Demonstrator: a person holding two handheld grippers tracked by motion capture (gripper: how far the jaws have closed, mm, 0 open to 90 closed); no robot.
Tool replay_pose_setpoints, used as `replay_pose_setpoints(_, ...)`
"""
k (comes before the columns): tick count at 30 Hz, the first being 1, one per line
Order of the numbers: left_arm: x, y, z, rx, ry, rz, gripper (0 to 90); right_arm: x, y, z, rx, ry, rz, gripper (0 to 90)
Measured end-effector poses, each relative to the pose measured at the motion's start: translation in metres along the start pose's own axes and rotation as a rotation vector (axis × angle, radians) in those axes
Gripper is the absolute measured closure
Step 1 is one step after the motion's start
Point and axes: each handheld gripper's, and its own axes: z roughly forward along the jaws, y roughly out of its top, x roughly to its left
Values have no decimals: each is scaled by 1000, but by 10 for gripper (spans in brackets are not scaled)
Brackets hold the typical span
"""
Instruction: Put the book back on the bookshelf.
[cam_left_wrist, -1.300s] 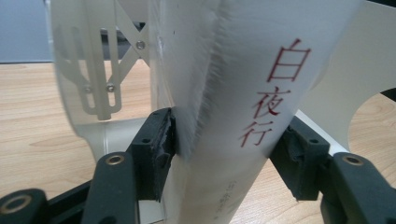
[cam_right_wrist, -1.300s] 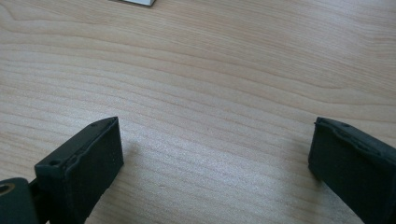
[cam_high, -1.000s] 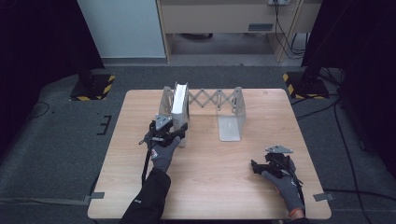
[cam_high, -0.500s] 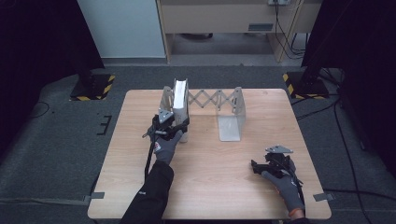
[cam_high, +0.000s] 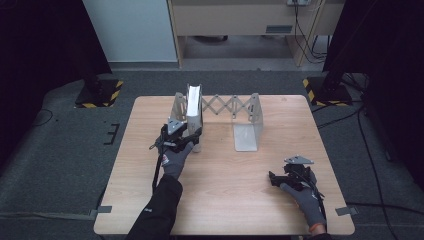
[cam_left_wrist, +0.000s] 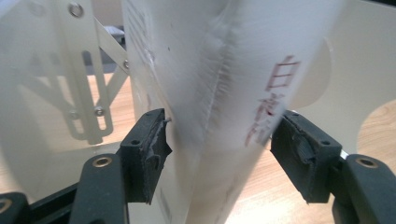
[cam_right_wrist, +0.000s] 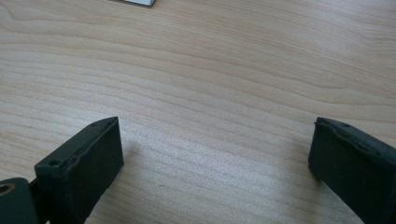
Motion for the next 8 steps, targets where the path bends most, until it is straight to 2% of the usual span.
replay_pose_setpoints(3,3,-1,-19,-10,-6,-7,346,0,0,0,-1,-1,-1,34)
replay_pose_setpoints(6,5,-6,-34,1,-12,-2,338,0,0,0,-1,-1,-1,34)
replay_pose_setpoints(8,6,-9,-38,12,-14,-4,324,0,0,0,0,-1,-1,34)
